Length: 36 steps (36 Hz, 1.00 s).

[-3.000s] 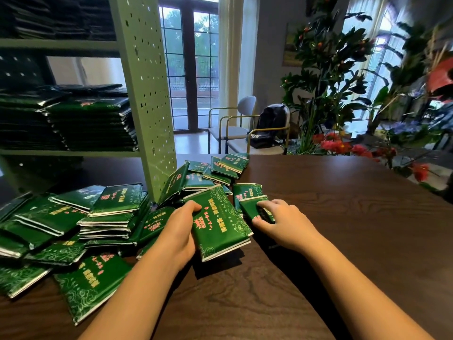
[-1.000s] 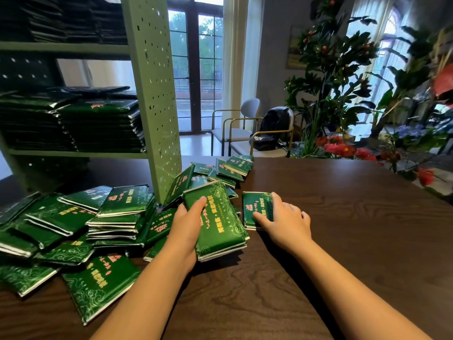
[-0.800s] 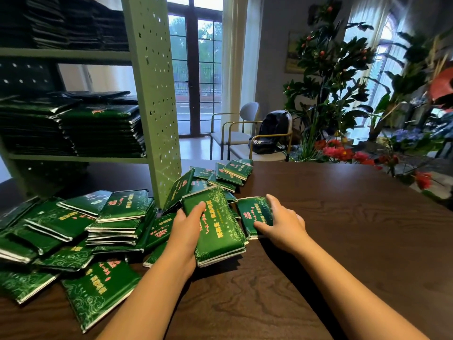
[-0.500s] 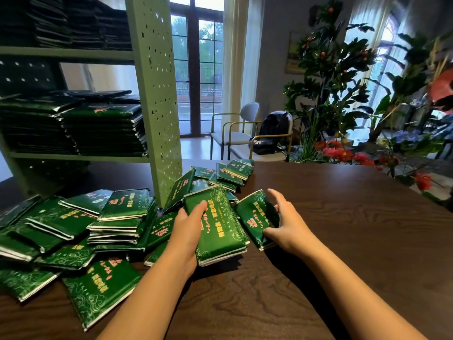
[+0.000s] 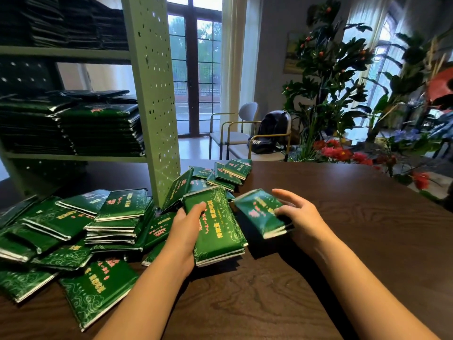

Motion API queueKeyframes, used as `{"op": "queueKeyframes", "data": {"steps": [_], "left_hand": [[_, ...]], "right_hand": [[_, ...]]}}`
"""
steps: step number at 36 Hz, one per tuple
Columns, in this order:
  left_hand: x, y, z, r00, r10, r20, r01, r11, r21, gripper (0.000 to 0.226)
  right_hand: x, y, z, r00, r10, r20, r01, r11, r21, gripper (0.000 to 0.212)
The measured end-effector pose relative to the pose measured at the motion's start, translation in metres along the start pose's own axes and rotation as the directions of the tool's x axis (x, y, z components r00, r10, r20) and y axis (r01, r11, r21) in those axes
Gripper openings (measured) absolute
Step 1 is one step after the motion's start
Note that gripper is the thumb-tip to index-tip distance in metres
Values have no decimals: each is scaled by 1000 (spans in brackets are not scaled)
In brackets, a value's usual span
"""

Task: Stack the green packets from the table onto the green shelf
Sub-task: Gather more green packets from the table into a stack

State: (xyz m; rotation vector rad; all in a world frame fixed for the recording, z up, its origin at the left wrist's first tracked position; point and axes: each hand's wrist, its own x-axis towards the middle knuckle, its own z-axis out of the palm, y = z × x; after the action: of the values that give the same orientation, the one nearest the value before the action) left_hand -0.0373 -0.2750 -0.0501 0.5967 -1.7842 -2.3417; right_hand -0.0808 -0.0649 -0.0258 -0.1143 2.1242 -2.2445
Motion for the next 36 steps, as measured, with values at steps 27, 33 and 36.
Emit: {"op": "queueKeyframes", "data": {"steps": [27, 33, 36], "left_hand": [[-14, 1, 17, 990, 137, -19, -138, 990, -29, 87], [-5, 5, 7, 983, 172, -66, -174, 984, -32, 121], [-3, 14, 2, 982, 156, -103, -167, 980, -106, 123]], "right_hand": [[-36, 29, 79, 866, -470, 170, 496, 771, -400, 48], [-8, 11, 78, 868, -456, 195, 496, 779, -385, 35], [20, -5, 76, 885, -409, 221, 465, 760, -454, 34]]}}
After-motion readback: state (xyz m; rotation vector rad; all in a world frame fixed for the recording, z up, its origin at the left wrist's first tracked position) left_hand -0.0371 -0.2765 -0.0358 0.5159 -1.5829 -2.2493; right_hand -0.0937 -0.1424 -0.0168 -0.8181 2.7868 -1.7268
